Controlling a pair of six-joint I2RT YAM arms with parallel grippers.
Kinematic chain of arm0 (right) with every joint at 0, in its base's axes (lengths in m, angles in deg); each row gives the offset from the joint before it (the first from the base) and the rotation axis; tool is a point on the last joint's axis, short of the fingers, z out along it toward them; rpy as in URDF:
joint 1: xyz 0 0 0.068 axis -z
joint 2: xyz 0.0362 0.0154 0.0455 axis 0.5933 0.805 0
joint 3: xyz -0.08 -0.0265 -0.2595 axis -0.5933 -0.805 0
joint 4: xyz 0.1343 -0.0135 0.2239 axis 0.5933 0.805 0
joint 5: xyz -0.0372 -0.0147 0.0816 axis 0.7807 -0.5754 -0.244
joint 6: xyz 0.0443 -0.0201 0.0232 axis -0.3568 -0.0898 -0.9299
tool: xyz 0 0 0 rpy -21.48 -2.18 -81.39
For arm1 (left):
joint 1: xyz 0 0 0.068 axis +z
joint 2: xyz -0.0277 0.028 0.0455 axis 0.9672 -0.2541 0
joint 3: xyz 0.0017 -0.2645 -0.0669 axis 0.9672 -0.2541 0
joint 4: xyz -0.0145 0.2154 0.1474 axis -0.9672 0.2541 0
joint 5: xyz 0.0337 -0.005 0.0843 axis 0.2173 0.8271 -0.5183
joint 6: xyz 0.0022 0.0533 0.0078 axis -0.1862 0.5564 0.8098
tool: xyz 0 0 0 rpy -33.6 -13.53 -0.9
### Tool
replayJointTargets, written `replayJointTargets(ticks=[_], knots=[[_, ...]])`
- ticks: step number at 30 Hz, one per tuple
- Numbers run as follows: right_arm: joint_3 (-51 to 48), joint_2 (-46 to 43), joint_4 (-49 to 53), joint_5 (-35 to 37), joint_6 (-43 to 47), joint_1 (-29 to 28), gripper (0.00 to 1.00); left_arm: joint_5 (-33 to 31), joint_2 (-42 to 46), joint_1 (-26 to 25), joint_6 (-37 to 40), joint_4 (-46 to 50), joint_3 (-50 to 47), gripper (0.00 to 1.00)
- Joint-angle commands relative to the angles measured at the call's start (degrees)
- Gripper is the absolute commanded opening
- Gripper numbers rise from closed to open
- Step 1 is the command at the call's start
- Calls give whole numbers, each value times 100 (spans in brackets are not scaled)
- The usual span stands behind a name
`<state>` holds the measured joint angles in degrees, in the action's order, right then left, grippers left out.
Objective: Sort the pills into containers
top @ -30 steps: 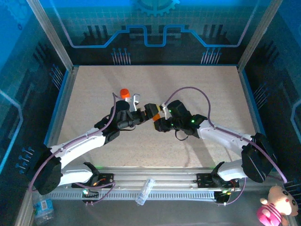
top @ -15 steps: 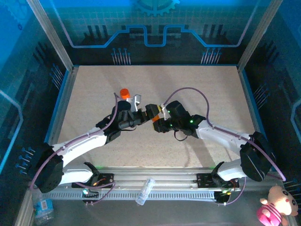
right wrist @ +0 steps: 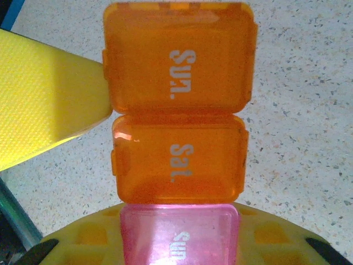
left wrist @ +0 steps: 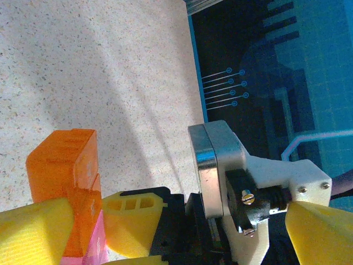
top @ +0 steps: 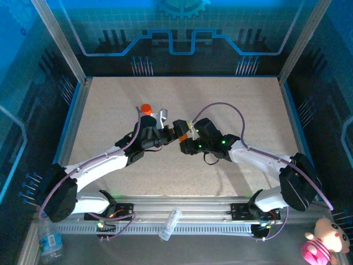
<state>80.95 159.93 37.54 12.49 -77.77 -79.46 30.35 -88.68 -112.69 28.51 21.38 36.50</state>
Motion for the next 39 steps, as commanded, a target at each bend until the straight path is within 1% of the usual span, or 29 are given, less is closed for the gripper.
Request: replayJointTargets(ticks=[1,10,13,16,20,21,22,28,31,35,39], knots=[[32,105,-253,-241,70,-151,29,191,-29,-151,-155,-652,339,99],[32,211,-275,-205,78,-150,29,205,93,-170,-490,-1140,297,99],[32,235,-292,-190,73,-145,29,25,196,-170,-413,-885,316,99],[32,199,-266,-140,61,-122,29,-567,454,-169,-269,-216,249,99],[-220,155,-210,-101,92,-31,29,-1864,888,-159,-13,1341,262,99],[-243,167,-173,-108,131,-9,29,-2140,966,-147,87,1643,260,99],[-242,195,-134,-102,187,5,29,-2264,1011,-109,142,1786,239,99],[-32,657,459,202,1028,2,30,-2272,1126,175,531,2061,-64,99],[247,978,623,270,1500,-29,32,-2332,1129,284,775,2286,-112,99],[479,1436,683,375,2092,-227,35,-2278,1155,444,845,2353,-239,99],[775,1966,776,472,2359,-414,36,-2275,1194,500,822,2362,-358,99]])
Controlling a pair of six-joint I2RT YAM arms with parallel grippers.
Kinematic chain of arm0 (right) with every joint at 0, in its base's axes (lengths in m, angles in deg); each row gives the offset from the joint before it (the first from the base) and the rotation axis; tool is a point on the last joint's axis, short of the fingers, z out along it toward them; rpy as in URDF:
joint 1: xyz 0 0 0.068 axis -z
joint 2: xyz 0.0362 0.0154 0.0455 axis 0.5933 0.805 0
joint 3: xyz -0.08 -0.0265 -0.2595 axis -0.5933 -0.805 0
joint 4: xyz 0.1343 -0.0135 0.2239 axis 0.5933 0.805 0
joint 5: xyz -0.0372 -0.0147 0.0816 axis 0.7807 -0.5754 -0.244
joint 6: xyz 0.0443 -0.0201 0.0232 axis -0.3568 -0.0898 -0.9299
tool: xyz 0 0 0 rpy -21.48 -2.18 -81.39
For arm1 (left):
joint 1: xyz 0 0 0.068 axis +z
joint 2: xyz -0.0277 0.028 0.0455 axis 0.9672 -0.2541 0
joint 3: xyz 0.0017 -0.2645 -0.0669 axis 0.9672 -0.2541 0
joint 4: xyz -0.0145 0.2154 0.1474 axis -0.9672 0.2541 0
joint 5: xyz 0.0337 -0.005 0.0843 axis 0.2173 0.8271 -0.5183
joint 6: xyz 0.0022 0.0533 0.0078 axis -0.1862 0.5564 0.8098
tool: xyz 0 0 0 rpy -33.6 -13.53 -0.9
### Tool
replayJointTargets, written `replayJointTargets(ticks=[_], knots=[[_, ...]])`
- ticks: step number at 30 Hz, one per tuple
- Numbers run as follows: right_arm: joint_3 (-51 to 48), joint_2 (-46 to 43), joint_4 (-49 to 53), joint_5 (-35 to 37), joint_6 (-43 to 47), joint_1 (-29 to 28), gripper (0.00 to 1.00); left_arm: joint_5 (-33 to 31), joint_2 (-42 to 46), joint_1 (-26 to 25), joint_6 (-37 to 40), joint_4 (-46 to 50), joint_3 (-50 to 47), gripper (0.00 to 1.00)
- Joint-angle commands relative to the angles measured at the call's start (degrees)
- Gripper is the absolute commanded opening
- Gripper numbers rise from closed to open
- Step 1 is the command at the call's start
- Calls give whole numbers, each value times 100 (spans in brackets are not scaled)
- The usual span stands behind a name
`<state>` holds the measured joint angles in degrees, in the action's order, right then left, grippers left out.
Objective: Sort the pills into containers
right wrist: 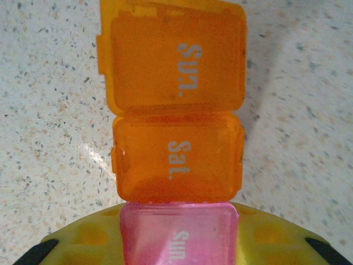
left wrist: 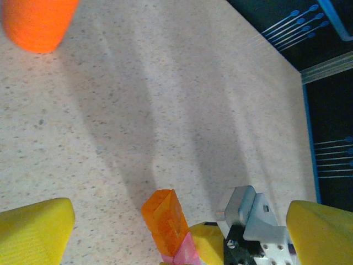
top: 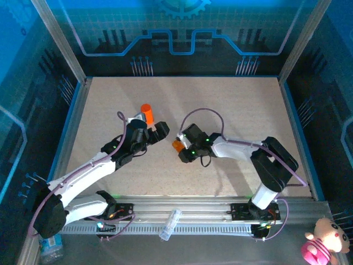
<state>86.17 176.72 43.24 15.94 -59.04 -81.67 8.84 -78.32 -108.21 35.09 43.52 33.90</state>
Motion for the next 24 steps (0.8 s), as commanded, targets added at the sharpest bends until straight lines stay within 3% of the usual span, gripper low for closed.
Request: replayJointTargets(ticks=[1,7,11,13,24], knots=[[321,395,225,155,508,-237,36,-125,169,63,162,151,-120,99],[534,937,204,296,525,-345,38,-116,212,106,152,195,-151,99],[517,915,328,451,448,-361,65,-73,246,103,136,227,-171,99],[447,802,424,570,363,-374,72,-88,313,110,118,222,-220,99],[-84,397,815,1430,-426,-250,76,-12,435,177,196,196,-289,99]])
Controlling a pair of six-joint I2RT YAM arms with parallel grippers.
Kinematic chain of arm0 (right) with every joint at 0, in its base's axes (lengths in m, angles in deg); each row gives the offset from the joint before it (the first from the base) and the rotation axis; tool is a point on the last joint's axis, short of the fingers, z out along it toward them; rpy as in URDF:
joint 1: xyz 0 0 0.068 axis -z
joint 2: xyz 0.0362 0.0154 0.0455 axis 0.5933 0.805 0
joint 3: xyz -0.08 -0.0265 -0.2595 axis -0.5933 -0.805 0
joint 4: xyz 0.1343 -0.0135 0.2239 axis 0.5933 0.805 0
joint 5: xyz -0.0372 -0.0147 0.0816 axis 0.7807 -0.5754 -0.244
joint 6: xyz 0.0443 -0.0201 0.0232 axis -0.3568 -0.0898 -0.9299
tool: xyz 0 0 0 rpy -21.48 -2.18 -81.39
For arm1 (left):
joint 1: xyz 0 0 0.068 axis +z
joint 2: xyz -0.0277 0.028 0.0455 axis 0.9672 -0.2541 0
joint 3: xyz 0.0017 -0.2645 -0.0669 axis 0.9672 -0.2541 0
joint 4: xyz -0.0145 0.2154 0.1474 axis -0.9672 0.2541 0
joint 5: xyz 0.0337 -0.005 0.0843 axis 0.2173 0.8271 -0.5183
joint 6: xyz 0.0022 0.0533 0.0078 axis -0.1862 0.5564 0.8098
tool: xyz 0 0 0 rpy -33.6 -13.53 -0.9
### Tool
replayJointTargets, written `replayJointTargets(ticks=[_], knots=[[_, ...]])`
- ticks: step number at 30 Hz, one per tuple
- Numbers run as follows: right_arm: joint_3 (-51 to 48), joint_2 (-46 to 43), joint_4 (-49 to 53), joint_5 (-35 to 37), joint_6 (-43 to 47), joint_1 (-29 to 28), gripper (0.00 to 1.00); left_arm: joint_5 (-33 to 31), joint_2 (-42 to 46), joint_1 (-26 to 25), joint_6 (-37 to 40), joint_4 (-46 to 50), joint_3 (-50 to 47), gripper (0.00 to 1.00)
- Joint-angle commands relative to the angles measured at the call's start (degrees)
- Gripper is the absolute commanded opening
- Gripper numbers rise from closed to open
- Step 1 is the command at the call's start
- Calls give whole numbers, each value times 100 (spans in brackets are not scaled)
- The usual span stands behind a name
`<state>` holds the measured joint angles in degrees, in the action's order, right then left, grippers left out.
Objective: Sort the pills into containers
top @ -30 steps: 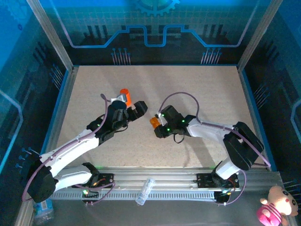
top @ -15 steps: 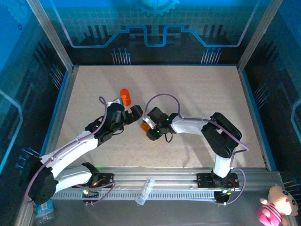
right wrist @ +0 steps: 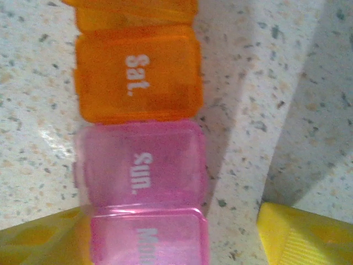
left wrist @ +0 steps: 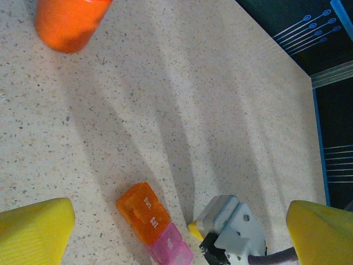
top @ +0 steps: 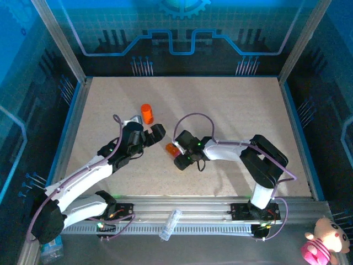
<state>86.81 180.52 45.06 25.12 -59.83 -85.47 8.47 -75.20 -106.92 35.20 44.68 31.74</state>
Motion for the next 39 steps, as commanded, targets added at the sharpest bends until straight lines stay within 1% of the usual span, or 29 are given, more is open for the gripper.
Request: replayJointTargets(ticks=[1,6,11,18,28,34,39], knots=[[-135,27,657,569,-380,159,76,31,127,44,185,80,-81,99],[-54,-41,884,841,-562,358,75,120,110,46,220,84,-31,99],[-40,-158,930,863,-583,598,75,202,164,51,216,140,-54,99],[51,-250,883,618,-625,876,75,379,23,46,289,111,31,99],[437,-33,931,292,-681,1135,74,649,-347,45,525,252,352,99],[421,-719,1187,-40,-882,1256,75,685,-612,49,806,395,621,99],[363,-1422,1125,-635,-1501,1561,77,634,-945,48,1125,572,911,99]])
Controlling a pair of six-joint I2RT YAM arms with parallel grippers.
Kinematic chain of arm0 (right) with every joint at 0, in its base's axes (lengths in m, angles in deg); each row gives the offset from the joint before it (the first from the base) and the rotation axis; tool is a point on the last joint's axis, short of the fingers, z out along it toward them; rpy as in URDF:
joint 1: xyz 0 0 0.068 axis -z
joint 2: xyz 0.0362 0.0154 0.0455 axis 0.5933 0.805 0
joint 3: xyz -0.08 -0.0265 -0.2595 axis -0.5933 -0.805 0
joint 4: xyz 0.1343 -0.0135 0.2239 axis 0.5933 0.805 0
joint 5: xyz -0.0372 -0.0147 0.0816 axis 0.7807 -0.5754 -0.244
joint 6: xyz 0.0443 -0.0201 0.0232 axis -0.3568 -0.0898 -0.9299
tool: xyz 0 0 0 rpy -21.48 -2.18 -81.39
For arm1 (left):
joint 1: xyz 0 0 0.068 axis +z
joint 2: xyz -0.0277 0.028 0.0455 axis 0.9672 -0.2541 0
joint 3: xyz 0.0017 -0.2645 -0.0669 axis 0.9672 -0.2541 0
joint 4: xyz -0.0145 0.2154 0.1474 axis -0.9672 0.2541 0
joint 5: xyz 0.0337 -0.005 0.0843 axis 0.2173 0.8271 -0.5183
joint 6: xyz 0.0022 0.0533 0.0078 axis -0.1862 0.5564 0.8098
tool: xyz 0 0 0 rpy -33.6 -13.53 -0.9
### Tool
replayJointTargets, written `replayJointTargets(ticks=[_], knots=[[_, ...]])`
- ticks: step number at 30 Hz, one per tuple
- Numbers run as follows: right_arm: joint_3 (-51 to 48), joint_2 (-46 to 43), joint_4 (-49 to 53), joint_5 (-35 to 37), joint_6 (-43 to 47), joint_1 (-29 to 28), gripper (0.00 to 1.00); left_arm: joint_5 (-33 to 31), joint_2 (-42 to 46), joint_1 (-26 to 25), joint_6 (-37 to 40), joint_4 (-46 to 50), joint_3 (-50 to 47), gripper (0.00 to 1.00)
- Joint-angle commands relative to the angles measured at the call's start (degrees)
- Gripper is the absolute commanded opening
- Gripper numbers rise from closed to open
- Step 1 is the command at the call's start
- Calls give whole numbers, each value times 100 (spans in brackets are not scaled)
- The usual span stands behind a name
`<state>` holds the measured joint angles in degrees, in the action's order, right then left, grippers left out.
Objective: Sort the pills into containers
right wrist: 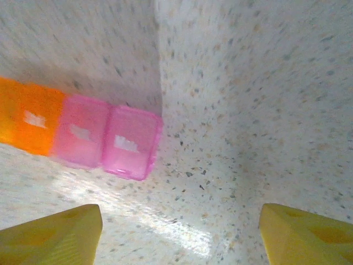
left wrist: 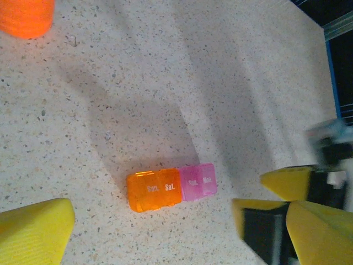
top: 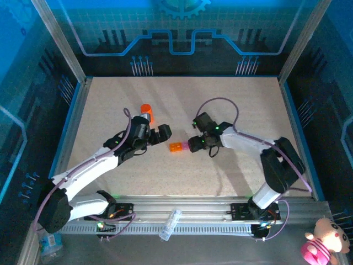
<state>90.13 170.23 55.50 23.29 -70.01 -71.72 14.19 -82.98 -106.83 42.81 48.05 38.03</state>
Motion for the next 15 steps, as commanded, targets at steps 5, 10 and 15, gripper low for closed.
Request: replayJointTargets(ticks=[5,10,15], knots=[[279,-794,77,-631,-1199,268,80,133,-754,33,889,597,716,99],[929,-812,569,-301,-1820,319,83,129,-1372,-50,1374,1135,1087,99],[1610,-676,865,-193,-2404,382,83,-402,-2060,-283,1937,1896,1478,99]])
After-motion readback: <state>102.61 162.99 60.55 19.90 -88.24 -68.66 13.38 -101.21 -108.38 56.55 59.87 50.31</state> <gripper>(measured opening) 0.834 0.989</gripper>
